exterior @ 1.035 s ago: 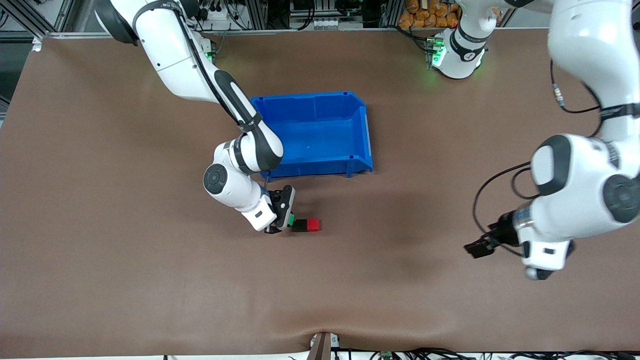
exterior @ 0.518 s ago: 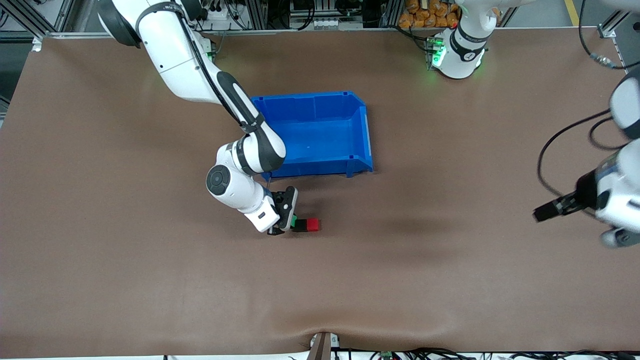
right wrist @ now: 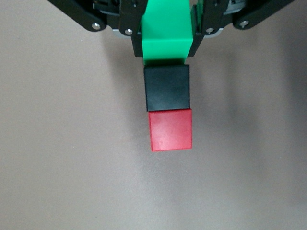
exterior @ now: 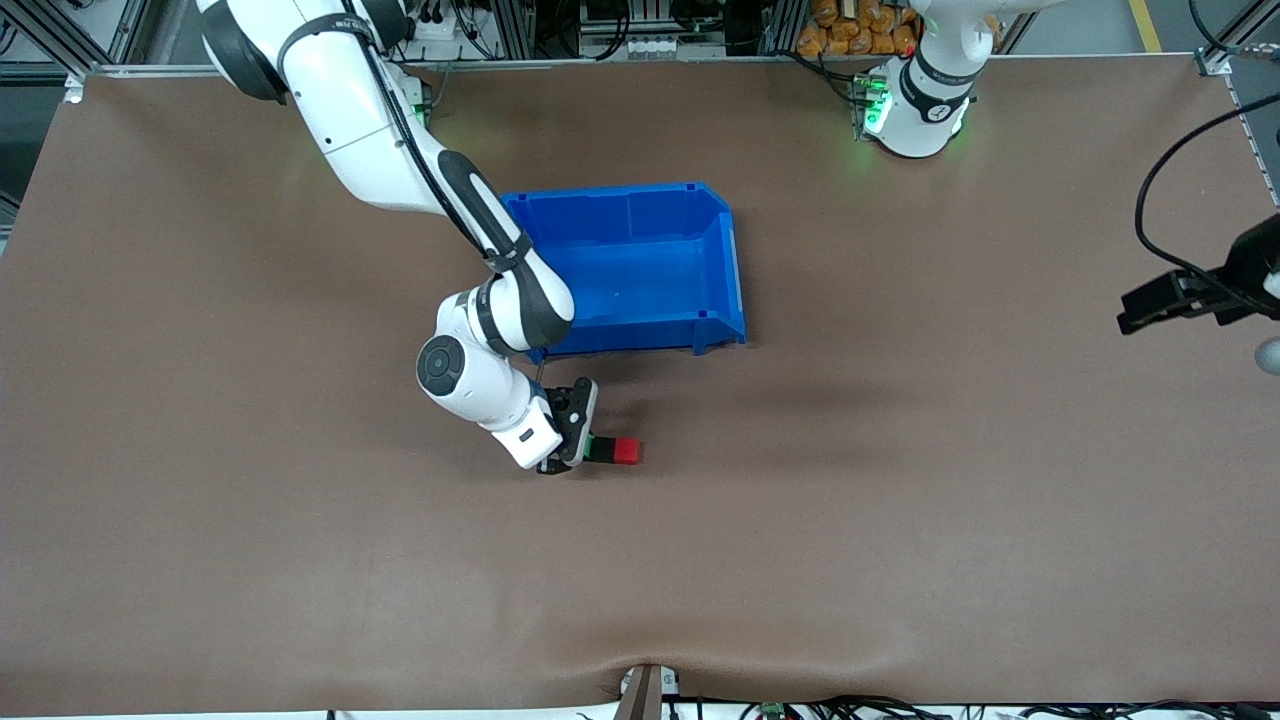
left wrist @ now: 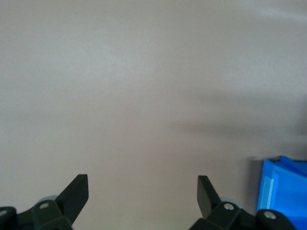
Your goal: Attach green and red cubes to black cube
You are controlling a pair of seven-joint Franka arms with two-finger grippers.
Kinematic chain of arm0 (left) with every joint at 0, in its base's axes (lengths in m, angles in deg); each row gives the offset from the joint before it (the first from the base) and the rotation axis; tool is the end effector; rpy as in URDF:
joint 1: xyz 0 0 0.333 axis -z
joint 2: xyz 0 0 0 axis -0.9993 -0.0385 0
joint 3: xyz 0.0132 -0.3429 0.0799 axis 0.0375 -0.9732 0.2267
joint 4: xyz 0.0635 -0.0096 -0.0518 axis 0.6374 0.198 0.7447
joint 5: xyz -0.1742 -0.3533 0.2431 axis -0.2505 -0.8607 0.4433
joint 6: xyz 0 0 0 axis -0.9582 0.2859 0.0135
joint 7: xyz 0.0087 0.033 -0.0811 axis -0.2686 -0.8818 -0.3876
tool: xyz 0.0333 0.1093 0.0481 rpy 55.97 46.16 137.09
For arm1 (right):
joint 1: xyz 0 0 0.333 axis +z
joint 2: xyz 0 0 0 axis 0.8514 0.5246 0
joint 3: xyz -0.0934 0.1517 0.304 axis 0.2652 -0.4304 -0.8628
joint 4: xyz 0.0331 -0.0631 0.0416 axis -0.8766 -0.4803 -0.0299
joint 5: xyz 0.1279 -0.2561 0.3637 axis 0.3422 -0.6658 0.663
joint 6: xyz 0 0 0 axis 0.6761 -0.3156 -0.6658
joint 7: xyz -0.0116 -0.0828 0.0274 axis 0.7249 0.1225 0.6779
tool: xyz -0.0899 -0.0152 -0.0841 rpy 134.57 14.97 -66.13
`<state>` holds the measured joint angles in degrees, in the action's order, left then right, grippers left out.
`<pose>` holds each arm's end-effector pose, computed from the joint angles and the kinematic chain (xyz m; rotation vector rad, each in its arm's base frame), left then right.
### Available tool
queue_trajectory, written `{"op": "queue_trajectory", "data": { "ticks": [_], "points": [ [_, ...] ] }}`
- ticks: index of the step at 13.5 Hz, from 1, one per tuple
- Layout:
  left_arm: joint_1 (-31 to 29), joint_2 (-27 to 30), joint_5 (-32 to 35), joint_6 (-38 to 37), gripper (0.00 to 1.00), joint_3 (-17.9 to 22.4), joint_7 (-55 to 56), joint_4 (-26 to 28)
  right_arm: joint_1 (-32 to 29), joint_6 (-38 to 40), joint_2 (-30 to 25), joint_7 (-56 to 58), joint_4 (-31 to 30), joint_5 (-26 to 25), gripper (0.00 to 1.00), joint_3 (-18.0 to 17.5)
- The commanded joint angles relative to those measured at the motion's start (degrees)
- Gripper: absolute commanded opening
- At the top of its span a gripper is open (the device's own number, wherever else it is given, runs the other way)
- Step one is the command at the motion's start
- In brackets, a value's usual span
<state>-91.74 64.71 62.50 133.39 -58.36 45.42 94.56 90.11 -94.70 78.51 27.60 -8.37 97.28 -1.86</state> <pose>0.6869 -0.0295 0.6585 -3.0753 -0.1046 0.0057 0.6969 0.4065 0.1366 -2.2190 -1.8208 -0.4410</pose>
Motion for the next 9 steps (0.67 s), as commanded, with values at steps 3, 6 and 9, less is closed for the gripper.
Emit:
{"op": "queue_trajectory", "data": {
  "ticks": [3,6,9],
  "points": [
    [-2.0,3.3,-4.9,1.6,1.00,-0.3,-0.6,5.4,0.7,-0.3,1.4,0.0,2.2,-1.0,1.00,0.5],
    [-4.7,13.0,-6.7,9.5,1.00,-0.5,-0.5,19.0,0.7,-0.3,1.4,0.0,2.2,-1.1,1.00,0.5],
    [-5.2,13.6,-7.5,10.9,1.00,0.1,-0.6,18.6,0.6,-0.2,1.2,-0.5,2.2,-1.0,1.00,0.5]
  ]
}}
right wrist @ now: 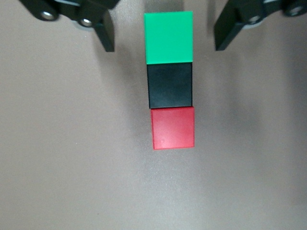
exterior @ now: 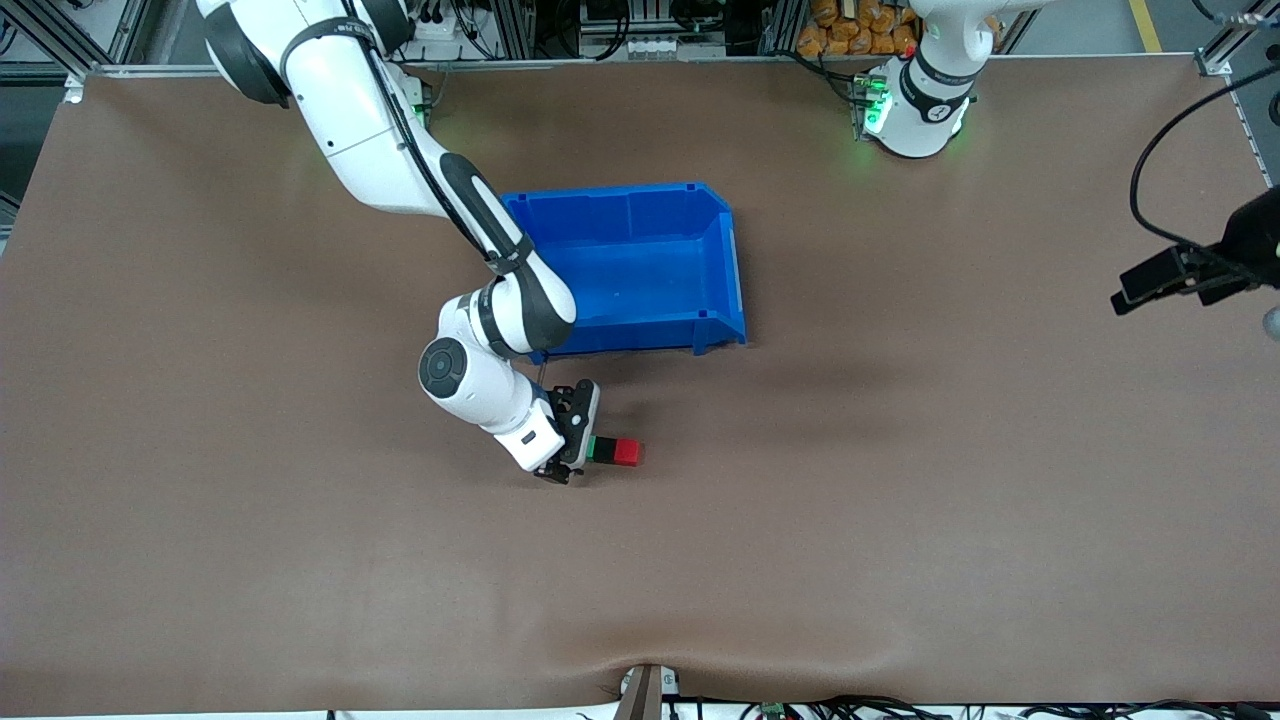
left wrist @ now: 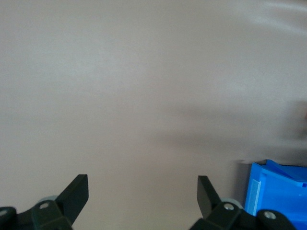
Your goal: Attach green and red cubes to black cube
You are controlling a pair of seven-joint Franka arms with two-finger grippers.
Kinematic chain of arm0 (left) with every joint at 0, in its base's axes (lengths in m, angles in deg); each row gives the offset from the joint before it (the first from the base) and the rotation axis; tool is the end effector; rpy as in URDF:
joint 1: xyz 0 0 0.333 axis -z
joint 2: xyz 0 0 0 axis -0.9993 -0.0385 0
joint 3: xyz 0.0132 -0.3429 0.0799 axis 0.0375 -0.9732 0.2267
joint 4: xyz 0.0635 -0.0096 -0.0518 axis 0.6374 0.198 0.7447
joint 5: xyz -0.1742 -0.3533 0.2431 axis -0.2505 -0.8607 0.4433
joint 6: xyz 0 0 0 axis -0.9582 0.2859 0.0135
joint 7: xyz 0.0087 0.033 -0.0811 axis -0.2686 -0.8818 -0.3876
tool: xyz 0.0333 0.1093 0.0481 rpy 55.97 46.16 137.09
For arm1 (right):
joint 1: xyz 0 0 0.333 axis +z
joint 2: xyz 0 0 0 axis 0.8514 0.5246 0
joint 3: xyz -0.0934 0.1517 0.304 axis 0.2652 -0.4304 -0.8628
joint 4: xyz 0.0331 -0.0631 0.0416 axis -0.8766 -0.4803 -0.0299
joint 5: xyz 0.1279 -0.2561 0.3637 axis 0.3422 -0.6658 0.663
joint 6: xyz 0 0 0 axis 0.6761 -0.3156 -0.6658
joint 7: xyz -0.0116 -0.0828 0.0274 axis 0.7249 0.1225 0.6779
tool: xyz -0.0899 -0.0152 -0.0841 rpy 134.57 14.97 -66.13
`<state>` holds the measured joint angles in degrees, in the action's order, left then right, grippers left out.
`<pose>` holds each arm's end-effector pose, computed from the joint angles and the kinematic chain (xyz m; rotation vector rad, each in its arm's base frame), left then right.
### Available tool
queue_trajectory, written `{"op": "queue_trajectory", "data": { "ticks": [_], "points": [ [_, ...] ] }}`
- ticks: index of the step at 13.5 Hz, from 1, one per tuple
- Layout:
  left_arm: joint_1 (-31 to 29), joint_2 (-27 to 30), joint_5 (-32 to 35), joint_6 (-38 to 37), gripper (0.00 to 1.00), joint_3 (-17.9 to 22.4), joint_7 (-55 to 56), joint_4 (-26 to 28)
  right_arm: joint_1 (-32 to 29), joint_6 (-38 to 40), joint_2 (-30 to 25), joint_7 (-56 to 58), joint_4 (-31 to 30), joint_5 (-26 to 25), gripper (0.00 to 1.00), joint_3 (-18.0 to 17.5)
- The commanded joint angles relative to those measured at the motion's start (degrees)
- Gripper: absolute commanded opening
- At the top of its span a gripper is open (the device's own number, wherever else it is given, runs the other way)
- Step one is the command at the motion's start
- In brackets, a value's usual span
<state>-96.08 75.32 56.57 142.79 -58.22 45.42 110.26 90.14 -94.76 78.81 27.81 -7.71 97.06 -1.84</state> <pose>0.6432 -0.0004 0.6468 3.1166 0.2099 0.0968 0.6996 0.4084 0.1381 -2.2141 -1.8317 -0.4510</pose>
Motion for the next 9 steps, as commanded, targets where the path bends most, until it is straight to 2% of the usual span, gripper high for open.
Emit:
{"op": "queue_trajectory", "data": {
  "ticks": [1,4,6,8,9],
  "points": [
    [-0.8,2.2,-3.1,1.3,1.00,0.0,-0.1,2.1,0.6,0.0,0.6,-0.8,2.0,-0.9,1.00,0.6],
    [-0.5,0.2,-2.4,0.4,1.00,0.1,5.1,-2.8,-0.3,1.0,0.1,-0.9,2.0,-0.9,1.00,0.6],
    [-0.1,0.3,-0.9,-1.0,1.00,-0.5,5.7,-3.2,-0.5,2.5,-0.6,-1.2,1.8,-0.8,1.00,0.7],
    [-0.8,0.3,-0.8,-1.0,1.00,-0.1,3.0,-3.3,-0.5,5.3,-1.9,-3.1,1.5,-0.8,1.00,1.8],
    [-0.6,0.3,-0.6,-1.2,1.00,0.1,-1.7,-3.7,-0.4,7.1,-2.6,-4.9,1.6,-0.8,1.00,2.6]
  ]
}}
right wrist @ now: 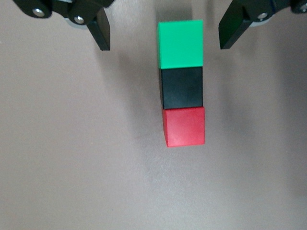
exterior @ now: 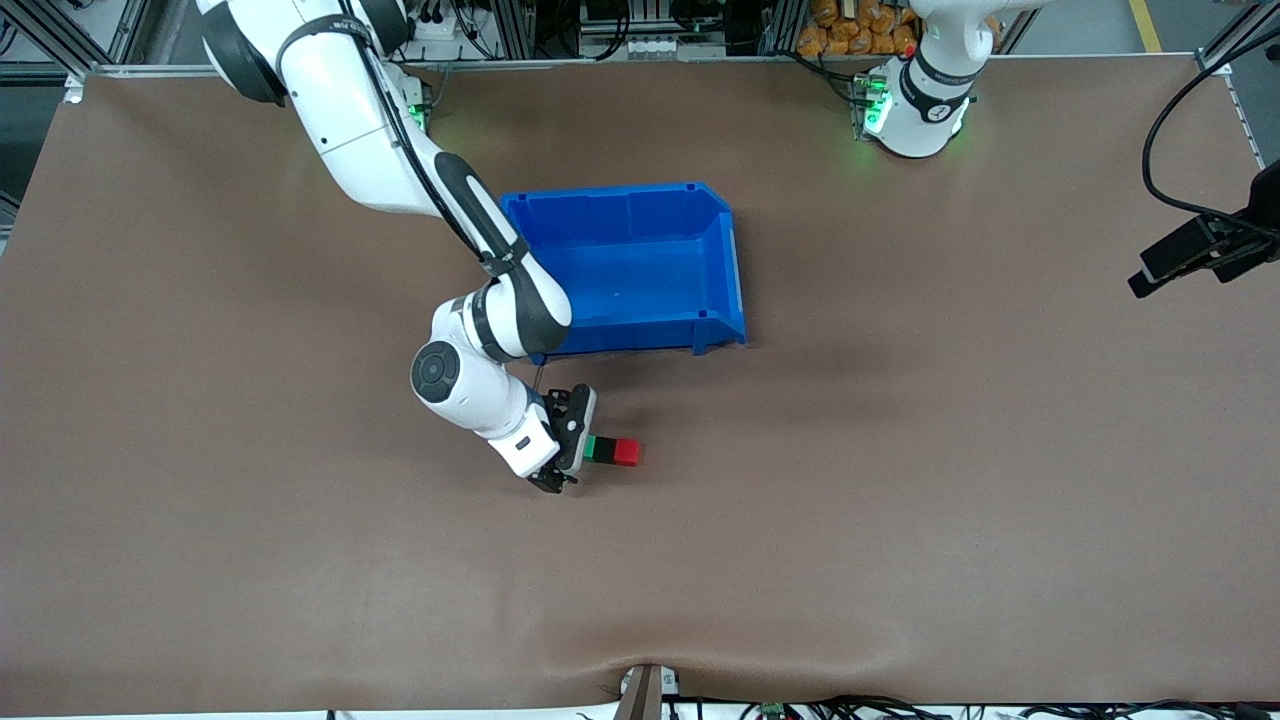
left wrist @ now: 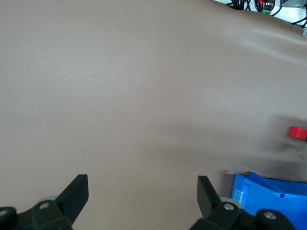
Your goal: Attach green and red cubes to black cube
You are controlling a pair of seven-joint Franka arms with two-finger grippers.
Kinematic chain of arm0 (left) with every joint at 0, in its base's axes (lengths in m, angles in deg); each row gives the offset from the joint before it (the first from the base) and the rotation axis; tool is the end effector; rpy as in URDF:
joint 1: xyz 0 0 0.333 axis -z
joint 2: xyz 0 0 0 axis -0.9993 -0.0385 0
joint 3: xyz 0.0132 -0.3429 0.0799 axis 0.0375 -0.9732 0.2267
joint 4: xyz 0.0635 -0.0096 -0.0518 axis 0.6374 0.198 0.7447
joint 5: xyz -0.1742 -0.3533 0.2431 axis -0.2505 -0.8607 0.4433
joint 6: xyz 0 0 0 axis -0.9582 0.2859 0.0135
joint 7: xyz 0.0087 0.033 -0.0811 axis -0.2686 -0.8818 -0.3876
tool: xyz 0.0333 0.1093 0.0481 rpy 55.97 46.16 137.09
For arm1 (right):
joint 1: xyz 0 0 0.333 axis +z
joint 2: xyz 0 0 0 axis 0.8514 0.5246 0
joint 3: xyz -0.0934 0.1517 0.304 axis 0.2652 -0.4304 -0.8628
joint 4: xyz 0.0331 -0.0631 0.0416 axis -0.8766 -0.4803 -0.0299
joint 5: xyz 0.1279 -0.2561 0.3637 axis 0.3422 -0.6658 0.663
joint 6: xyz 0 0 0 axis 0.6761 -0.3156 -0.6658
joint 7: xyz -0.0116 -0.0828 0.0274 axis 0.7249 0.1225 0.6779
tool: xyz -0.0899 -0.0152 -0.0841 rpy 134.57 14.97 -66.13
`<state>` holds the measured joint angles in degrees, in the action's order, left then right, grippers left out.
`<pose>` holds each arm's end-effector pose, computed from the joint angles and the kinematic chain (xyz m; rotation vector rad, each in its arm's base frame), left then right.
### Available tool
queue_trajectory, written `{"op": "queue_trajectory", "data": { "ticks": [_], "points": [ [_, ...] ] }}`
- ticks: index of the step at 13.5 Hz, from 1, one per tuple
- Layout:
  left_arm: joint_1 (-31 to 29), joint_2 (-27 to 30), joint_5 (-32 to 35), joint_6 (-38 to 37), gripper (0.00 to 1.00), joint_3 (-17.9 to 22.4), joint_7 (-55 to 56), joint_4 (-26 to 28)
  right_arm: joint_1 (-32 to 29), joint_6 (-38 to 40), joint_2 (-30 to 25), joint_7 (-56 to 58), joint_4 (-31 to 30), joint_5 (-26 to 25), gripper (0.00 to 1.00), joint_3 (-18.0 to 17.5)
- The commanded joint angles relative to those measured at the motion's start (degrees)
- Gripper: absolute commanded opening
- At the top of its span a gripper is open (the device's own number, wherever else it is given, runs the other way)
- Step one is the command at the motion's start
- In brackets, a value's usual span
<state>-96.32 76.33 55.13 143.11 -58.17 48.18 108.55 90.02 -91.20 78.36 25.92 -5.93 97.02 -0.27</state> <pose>0.6388 -0.0009 0.6751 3.0782 0.2898 0.1737 0.7134 0.3989 0.1545 -2.2388 -1.7924 -0.4242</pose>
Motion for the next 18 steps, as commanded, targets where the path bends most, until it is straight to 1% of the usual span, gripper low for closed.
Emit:
{"op": "queue_trajectory", "data": {
  "ticks": [1,2,3,4,7,11,13,14,15,18],
  "points": [
    [-0.7,-0.4,0.8,-1.7,1.00,0.1,-9.1,-1.5,-0.3,4.0,-2.7,-5.6,-0.2,-0.7,1.00,1.4],
    [-1.6,-0.3,0.7,-2.0,1.00,0.0,-12.0,-1.9,-0.3,4.0,-3.4,-7.4,-0.3,-0.7,1.00,1.7],
    [-1.5,-0.6,0.6,-2.0,1.00,0.0,-12.5,-2.1,-0.3,4.3,-4.1,-9.2,-0.3,-0.7,1.00,2.3],
    [-1.5,-0.6,0.6,-2.0,1.00,0.0,-11.7,-2.1,-0.3,6.2,-5.3,-11.2,-0.3,-0.7,1.00,2.9],
    [-1.5,-0.6,0.3,-2.0,1.00,-0.4,-3.3,-2.1,-0.3,11.3,-9.8,-17.3,-0.4,-0.7,1.00,5.8],
    [-1.1,-0.5,0.8,-2.1,1.00,-0.7,-3.3,-2.0,-0.3,22.4,-16.6,-25.6,-0.6,-0.8,1.00,11.3],
    [-1.1,-0.5,0.8,-2.1,1.00,-0.7,-4.5,-2.0,-0.4,27.2,-20.7,-30.6,-1.9,-0.8,1.00,13.8],
    [-1.1,-0.5,0.8,-2.1,1.00,-0.7,-7.0,-2.0,-1.5,29.3,-22.9,-33.0,-3.1,-0.9,1.00,14.2],
    [-1.2,-0.5,0.7,-2.1,1.00,-0.7,-8.6,-2.0,-4.2,31.2,-25.3,-34.8,-4.1,-0.9,1.00,13.9],
    [-1.2,-0.6,0.8,-2.1,1.00,-0.6,-8.3,-2.0,-11.7,42.2,-29.8,-35.5,-4.2,-1.3,1.00,13.8]
  ]
}}
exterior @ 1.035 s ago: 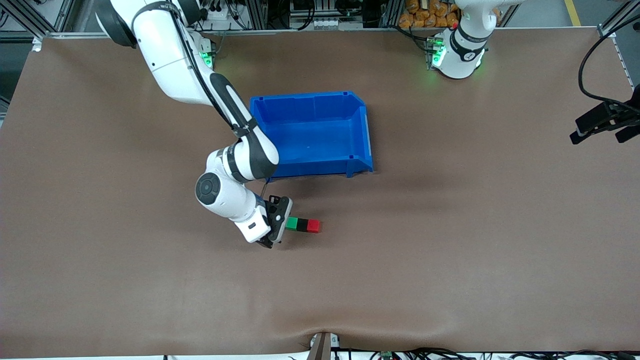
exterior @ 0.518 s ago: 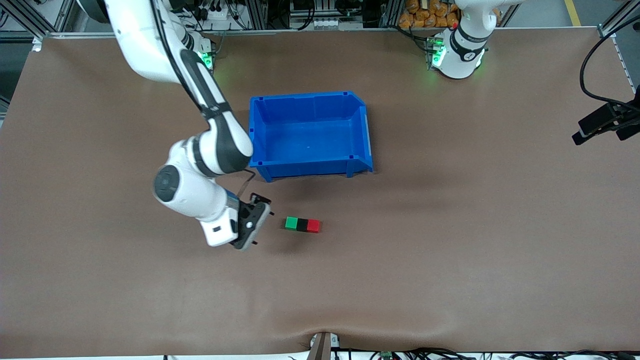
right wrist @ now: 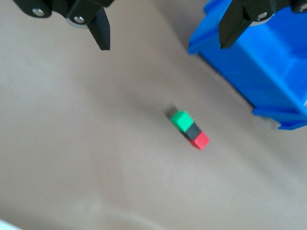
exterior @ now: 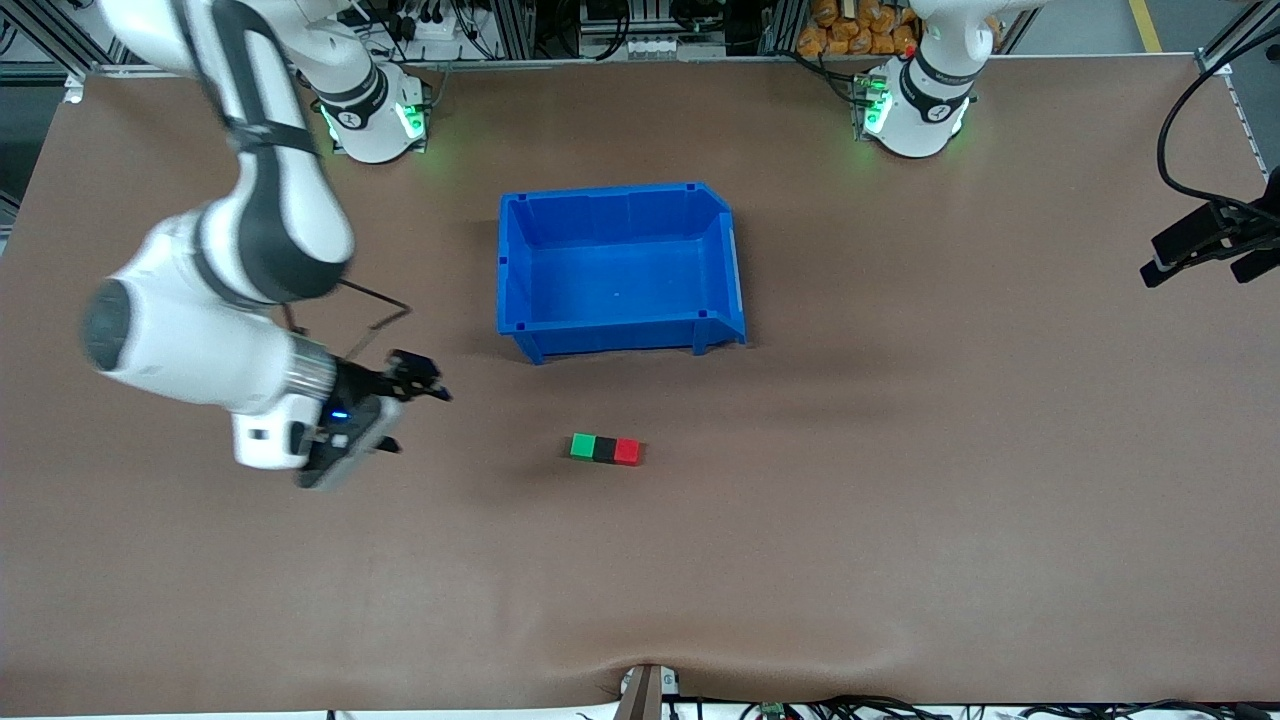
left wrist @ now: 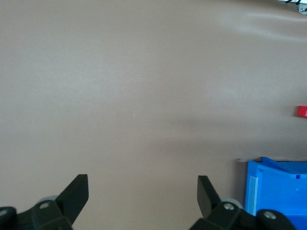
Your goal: Attach green and red cubes to black cube
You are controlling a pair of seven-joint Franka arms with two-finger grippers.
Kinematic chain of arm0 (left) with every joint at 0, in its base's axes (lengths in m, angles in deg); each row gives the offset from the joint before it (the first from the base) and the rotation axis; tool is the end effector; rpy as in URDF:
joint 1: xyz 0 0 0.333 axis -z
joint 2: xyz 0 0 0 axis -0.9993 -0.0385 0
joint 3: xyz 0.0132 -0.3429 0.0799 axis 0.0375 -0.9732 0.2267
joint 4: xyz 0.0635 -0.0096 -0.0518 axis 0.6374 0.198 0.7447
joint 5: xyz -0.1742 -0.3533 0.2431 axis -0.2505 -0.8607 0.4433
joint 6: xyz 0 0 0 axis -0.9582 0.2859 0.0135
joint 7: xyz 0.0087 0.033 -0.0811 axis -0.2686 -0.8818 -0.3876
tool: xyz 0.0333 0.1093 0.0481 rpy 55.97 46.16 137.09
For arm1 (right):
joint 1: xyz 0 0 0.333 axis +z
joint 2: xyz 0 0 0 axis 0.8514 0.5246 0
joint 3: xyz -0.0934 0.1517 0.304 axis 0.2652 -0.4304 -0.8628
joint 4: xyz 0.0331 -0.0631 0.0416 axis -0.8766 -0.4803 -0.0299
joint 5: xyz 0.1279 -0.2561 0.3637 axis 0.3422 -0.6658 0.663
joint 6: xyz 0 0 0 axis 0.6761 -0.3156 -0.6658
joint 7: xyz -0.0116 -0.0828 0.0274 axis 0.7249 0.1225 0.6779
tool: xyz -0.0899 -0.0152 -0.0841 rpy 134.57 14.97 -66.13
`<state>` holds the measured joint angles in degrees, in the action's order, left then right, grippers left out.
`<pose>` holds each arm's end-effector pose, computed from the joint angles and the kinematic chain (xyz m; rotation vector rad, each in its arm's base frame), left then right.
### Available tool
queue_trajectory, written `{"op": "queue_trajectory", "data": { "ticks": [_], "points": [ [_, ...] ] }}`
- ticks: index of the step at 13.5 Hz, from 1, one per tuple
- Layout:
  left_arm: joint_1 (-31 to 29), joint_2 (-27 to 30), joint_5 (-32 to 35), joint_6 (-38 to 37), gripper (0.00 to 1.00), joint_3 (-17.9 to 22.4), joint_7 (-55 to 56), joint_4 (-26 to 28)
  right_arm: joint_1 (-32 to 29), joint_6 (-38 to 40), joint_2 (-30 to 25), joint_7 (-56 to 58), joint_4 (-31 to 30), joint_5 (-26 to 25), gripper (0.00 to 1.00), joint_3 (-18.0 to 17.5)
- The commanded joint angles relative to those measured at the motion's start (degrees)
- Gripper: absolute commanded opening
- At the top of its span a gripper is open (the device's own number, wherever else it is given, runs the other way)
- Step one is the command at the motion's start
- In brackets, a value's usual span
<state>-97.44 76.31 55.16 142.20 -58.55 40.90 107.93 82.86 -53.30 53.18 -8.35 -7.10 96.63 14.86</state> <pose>0.6371 0.0074 0.6792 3.0984 0.1134 0.1702 0.7382 0.1641 0.4492 -2.6071 -0.8408 -0.1036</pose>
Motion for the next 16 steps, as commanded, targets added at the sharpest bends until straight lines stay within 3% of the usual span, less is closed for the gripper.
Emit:
{"op": "queue_trajectory", "data": {
  "ticks": [1,3,7,11,13,16],
  "points": [
    [-0.1,-0.5,0.7,-1.1,1.00,-0.2,-1.0,-1.4,-7.0,7.6,-5.7,-1.4,-3.1,-1.2,1.00,-1.4],
    [-0.2,-0.6,0.7,-1.1,1.00,-0.2,-1.7,-1.4,-10.3,13.0,-7.9,-4.4,-3.1,-2.6,1.00,-1.3],
    [0.1,-0.5,0.7,-1.1,1.00,-0.3,-1.7,-1.3,-11.6,18.5,-14.0,-16.5,-3.0,-13.8,1.00,-2.2],
    [0.0,-0.5,0.7,-1.1,1.00,-0.3,-1.7,-1.4,-19.0,20.6,-18.6,-27.0,-2.8,-24.6,1.00,-11.4],
    [0.1,-0.5,0.7,-1.1,1.00,-0.3,-1.7,-1.4,-19.1,23.1,-20.8,-37.9,-2.9,-26.6,1.00,-12.4],
    [0.2,-0.5,0.7,-1.2,1.00,-0.4,-1.7,-1.3,-20.5,24.1,-23.5,-41.2,-3.2,-27.6,1.00,-12.7]
  ]
}}
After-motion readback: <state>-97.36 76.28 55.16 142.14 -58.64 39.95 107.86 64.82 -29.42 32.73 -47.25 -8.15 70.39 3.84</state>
